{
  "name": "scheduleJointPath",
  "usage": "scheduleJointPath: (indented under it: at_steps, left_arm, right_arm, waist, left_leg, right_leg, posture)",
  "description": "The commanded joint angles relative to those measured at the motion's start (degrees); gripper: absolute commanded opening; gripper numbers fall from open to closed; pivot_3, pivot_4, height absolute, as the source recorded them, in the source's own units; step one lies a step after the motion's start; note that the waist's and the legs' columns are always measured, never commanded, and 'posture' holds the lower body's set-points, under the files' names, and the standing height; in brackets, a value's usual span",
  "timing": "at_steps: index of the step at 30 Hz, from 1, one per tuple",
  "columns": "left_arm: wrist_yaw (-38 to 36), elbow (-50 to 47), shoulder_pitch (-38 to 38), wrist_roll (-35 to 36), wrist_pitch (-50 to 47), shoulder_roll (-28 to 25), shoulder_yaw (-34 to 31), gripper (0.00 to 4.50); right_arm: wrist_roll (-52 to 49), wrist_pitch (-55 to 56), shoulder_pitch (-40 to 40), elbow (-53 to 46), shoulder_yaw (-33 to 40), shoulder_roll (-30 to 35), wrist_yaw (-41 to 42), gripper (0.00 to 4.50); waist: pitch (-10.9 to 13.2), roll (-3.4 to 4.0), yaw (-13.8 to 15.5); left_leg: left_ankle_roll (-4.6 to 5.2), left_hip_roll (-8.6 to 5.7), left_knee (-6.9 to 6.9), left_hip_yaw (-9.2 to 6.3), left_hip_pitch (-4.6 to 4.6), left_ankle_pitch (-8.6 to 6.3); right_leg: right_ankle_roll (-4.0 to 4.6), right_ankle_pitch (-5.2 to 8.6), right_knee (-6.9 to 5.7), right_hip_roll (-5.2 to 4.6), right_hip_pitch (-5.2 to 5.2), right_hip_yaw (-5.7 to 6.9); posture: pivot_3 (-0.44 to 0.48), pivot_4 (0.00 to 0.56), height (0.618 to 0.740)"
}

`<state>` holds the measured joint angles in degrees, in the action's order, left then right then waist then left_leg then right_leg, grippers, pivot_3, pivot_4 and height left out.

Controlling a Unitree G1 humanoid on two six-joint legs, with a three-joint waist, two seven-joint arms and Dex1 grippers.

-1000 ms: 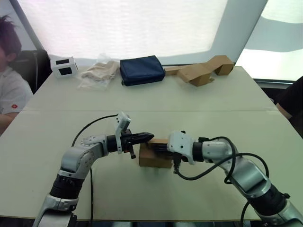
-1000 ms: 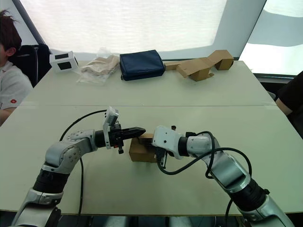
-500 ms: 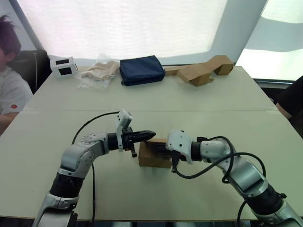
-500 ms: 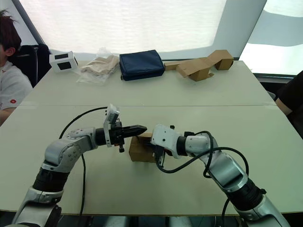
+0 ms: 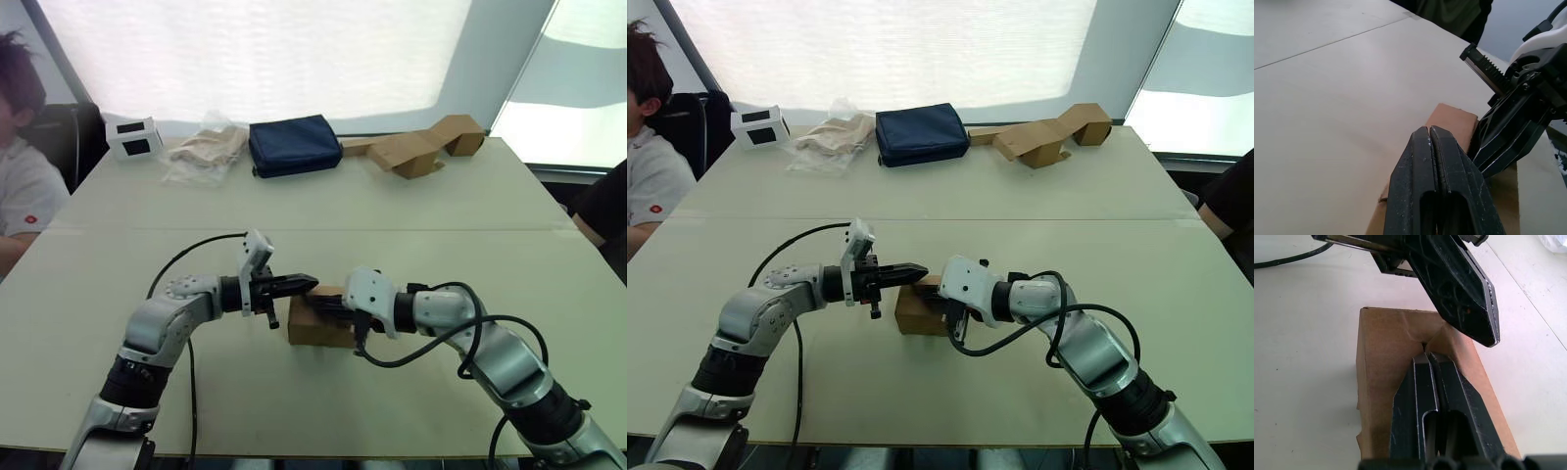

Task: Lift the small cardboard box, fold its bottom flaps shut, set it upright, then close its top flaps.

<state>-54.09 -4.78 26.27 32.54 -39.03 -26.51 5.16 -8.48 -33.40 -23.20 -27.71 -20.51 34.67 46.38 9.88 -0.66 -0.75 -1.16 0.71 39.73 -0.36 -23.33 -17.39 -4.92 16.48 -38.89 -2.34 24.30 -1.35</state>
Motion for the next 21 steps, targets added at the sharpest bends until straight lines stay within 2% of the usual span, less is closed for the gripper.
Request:
scheduleJointPath:
  at_steps: [1, 9, 17, 21]
  left_arm:
    - [-0.68, -0.41, 0.52, -0.4, 1.43, -0.21, -0.34, 0.02]
    - [-2.3, -0.48, 0.84, -2.41, 3.37, -0.85, 1.23, 0.02]
    - [-5.57, -0.91, -0.44, -9.36, 11.12, -4.42, 5.74, 0.02]
    - [-3.13, -3.28, -0.14, -4.6, 7.14, -3.35, 1.09, 0.02]
  right_arm:
    - [0.53, 0.41, -0.37, -0.79, 0.0, -0.54, -0.42, 0.0]
    - [-0.99, -1.16, -0.52, -1.78, 0.8, -1.1, 0.14, 0.0]
    - [-15.81, -13.29, 1.05, -8.03, 13.9, -3.38, -1.65, 0.0]
    - [-22.15, -19.07, 0.26, -9.09, 20.83, -3.97, -3.97, 0.0]
  waist:
    - [0.0, 0.0, -0.01]
    - [0.0, 0.0, -0.02]
    - [0.0, 0.0, -0.02]
    - [0.0, 0.01, 0.03]
  left_leg:
    - [0.0, 0.0, 0.0, 0.0, 0.0, 0.0]
    - [0.0, 0.0, 0.0, 0.0, 0.0, 0.0]
    - [0.0, 0.01, 0.0, 0.0, 0.01, 0.0]
    - [0.0, 0.03, 0.0, -0.01, 0.01, 0.0]
  right_leg:
    - [0.0, 0.0, 0.0, 0.0, 0.0, 0.0]
    - [0.0, 0.0, 0.0, 0.0, 0.0, 0.0]
    - [0.0, 0.0, 0.0, -0.03, -0.02, 0.0]
    - [0.0, 0.0, 0.0, -0.02, -0.03, 0.0]
  posture:
    - [0.0, 0.15, 0.74]
    - [0.0, 0.15, 0.74]
    - [0.0, 0.15, 0.74]
    - [0.0, 0.15, 0.74]
